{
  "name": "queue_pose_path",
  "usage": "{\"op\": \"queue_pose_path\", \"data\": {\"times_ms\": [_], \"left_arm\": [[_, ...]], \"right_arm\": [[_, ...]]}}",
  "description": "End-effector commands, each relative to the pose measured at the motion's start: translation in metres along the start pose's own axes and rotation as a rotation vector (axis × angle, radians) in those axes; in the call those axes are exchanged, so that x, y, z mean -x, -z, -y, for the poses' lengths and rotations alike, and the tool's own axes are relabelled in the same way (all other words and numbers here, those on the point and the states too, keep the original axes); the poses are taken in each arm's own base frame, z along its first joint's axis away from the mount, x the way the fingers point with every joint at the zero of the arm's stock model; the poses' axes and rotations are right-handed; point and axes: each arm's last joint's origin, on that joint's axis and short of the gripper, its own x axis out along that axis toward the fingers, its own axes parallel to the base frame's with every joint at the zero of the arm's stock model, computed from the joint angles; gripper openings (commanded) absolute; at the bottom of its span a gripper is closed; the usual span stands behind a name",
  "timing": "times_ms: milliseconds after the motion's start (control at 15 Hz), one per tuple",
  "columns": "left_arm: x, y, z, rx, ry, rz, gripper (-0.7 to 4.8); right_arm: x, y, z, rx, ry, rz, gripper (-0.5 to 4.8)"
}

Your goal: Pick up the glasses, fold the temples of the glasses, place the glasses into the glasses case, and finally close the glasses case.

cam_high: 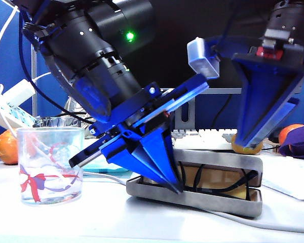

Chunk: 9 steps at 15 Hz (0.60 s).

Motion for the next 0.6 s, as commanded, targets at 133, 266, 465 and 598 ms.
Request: {"op": "queue_pose_path", "data": {"times_ms": [133, 266, 465, 598], "left_arm": [[0.0013, -0.002, 0.0021, 0.005, 0.021, 0.015, -0.03], [0.0013, -0.0028, 0.0027, 0.012, 0.027, 0.023, -0.03], [0.0015, -0.0059, 0.0044, 0.029, 0.034, 0.063, -0.03], [0.0014, -0.0065, 0.0043, 0.033, 0.027, 0.074, -0.03]], "right_arm": [[-0.0221, 0.0124, 0.002, 0.032, 0.028, 0.028, 3.91], [-0.0252, 0.0136, 0.0033, 0.039, 0.062, 0.029, 3.91], [-0.0249, 0.0096, 0.0053, 0.053, 0.095, 0.062, 3.9], [-0.0251, 0.0086, 0.0051, 0.059, 0.108, 0.063, 3.86]]}}
